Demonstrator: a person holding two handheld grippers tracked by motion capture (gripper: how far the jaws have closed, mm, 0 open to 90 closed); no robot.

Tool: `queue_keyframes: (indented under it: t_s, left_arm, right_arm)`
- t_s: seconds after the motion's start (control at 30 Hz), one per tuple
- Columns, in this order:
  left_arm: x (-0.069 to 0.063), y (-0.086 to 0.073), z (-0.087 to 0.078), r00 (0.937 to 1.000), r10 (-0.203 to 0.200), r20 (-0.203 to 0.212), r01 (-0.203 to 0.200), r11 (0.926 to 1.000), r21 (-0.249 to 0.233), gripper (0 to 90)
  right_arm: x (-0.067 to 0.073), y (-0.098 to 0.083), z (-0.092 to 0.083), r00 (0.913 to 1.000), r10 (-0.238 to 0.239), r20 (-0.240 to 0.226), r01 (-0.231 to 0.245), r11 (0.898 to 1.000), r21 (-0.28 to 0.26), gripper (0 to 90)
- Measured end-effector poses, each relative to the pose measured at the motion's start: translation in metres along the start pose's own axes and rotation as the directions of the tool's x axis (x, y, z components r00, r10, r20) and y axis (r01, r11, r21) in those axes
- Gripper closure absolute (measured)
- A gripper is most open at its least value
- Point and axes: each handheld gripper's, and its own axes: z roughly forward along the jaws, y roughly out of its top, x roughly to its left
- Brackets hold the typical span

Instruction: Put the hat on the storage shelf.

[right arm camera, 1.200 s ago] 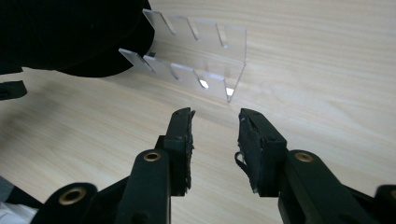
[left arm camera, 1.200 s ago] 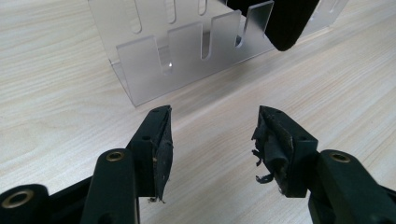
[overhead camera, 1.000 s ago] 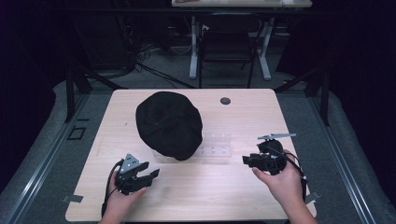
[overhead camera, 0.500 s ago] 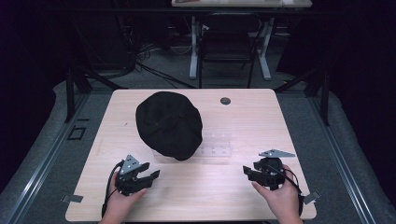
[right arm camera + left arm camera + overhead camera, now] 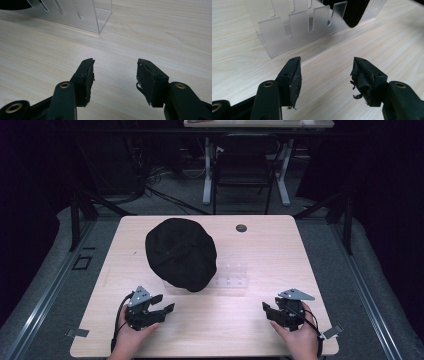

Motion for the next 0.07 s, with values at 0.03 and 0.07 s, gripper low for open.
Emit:
queue_keyframes:
  t_s: [0.03, 0.07]
  left_arm:
    - [0.0012, 0.0011, -0.0006, 0.9999, -0.01, 0.01, 0.01, 0.9999, -0.007, 39.3]
    - [0.0012, 0.0011, -0.0006, 0.9999, -0.01, 0.01, 0.01, 0.9999, -0.007, 39.2]
  right_arm:
    - [-0.0006, -0.0013, 0.0003, 1.0, 0.002, 0.001, -0.002, 1.0, 0.003, 47.3]
    - [-0.0013, -0.0025, 0.0002, 1.0, 0.005, -0.002, -0.005, 1.0, 0.002, 47.2]
